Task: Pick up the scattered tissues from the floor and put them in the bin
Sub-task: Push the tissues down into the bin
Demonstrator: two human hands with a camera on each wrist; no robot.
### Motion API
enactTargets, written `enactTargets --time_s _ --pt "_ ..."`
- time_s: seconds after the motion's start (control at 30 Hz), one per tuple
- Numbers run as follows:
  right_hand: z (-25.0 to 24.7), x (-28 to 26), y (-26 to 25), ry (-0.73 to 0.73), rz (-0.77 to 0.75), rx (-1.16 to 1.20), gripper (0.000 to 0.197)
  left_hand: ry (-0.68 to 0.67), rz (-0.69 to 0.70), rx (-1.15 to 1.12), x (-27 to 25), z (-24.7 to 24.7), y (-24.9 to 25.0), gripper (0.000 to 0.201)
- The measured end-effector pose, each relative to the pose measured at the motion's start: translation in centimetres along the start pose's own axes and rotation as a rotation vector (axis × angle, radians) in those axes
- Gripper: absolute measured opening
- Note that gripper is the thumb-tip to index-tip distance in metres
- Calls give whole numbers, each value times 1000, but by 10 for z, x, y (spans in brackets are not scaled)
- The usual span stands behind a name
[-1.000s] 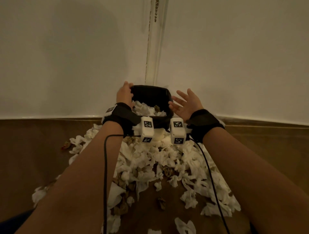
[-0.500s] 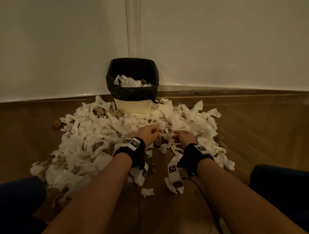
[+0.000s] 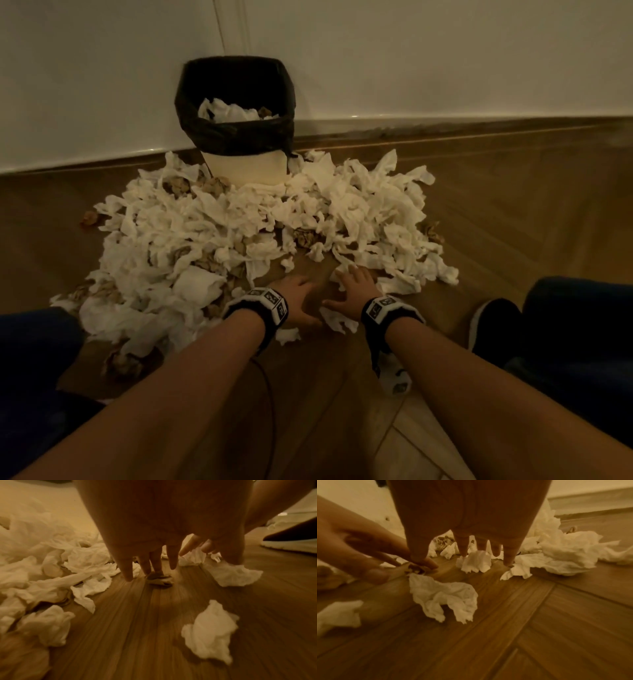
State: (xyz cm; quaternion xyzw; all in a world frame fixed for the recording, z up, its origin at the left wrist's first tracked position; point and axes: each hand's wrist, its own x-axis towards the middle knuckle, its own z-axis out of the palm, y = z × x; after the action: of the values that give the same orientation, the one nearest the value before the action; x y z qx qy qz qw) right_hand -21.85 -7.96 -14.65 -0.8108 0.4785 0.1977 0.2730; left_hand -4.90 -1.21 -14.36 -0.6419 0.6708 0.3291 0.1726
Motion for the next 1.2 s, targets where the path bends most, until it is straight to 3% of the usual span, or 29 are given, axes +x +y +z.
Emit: enactTargets --time_s 0.17,0.27,0.4,0.5,0.67,0.83,0.93,1.1,1.2 --pt "3 -4 -1 -81 -37 -66 102 17 11 128 -8 8 2 117" --pt "3 -7 -8 -75 -43 -76 93 48 -7 159 -13 11 1 114" --pt "3 -12 -12 -45 -57 -89 78 70 -85 145 -19 14 1 92" --pt "7 -15 -13 -12 -56 -43 64 54 -129 105 -19 15 -3 87" --pt "12 -19 -11 -39 9 -24 58 25 -149 37 -22 17 -12 90" --pt "15 -19 -10 -38 -37 36 29 -86 -124 110 -25 13 -18 100" --pt "13 -20 -12 -40 -33 53 28 -121 -140 116 -26 14 -20 104" --pt "6 -19 -19 -77 -28 25 29 -52 -123 41 -29 17 -21 85" --pt "4 -19 -21 -92 -16 24 29 -2 -108 -13 -31 14 -16 54"
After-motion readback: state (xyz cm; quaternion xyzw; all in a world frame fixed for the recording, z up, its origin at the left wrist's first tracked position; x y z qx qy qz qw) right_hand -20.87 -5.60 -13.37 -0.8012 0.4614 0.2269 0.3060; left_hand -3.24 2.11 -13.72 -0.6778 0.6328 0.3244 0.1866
